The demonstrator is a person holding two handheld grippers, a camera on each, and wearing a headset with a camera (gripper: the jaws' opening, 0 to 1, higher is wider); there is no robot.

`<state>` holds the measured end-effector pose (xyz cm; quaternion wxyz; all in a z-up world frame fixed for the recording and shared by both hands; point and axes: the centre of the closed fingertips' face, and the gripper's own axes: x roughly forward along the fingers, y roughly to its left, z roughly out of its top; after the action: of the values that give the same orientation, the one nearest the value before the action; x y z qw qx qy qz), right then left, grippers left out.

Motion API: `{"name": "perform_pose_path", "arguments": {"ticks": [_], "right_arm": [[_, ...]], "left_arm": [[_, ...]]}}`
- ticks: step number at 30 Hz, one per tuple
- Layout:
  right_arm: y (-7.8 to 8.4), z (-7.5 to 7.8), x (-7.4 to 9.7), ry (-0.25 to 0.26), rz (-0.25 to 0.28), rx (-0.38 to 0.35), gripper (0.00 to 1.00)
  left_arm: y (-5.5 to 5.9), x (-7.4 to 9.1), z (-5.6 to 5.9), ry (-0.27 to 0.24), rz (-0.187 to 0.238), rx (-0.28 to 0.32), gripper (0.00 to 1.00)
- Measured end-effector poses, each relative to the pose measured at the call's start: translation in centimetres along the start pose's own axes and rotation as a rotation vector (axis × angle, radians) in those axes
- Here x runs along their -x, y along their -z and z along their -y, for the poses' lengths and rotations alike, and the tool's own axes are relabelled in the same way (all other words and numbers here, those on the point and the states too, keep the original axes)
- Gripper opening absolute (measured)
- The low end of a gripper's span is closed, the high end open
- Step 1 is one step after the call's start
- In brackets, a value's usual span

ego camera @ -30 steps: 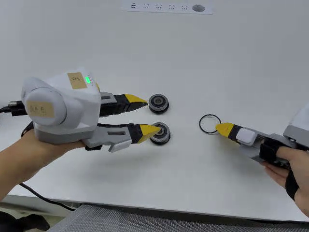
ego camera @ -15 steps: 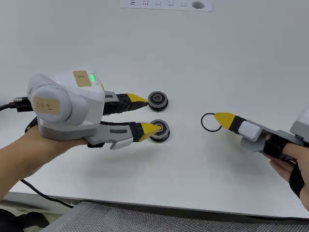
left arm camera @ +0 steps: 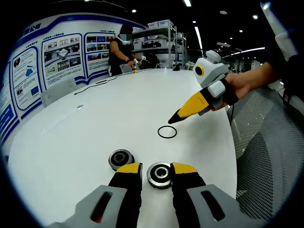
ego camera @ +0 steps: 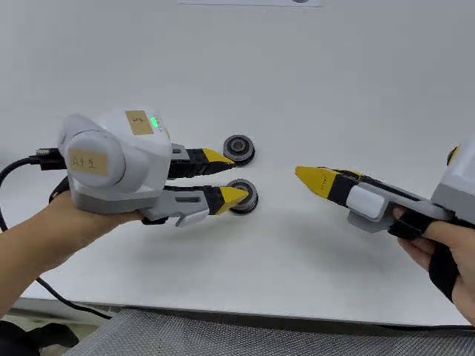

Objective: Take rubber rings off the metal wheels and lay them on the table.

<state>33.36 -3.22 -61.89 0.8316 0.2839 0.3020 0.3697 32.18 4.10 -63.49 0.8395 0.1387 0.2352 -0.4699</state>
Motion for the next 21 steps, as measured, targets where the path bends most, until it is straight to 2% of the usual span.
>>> {"name": "perform_pose_path", "arguments": {"ticks": [3, 8, 11, 21], "right_arm": [[0.5, -0.3, -0.3, -0.012, -0.017, 0.007, 0.46], [0.7, -1.2, -0.8, -0.057, -0.023, -0.002, 0.46], [1.0, -1.7, -1.2, -0.080, -0.039, 0.007, 0.47], [2.1, -2.3, -1.6, -0.105, -0.065, -0.016, 0.47]], "left_arm": [[0.6, -0.3, 0.2, 0.013, -0.025, -0.019, 0.24], [0.5, -0.4, 0.2, 0.015, -0.021, -0.013, 0.22], [0.8, -0.5, 0.3, 0.019, -0.032, -0.011, 0.20], [1.3, -0.6, 0.6, 0.026, -0.043, -0.004, 0.18]]}}
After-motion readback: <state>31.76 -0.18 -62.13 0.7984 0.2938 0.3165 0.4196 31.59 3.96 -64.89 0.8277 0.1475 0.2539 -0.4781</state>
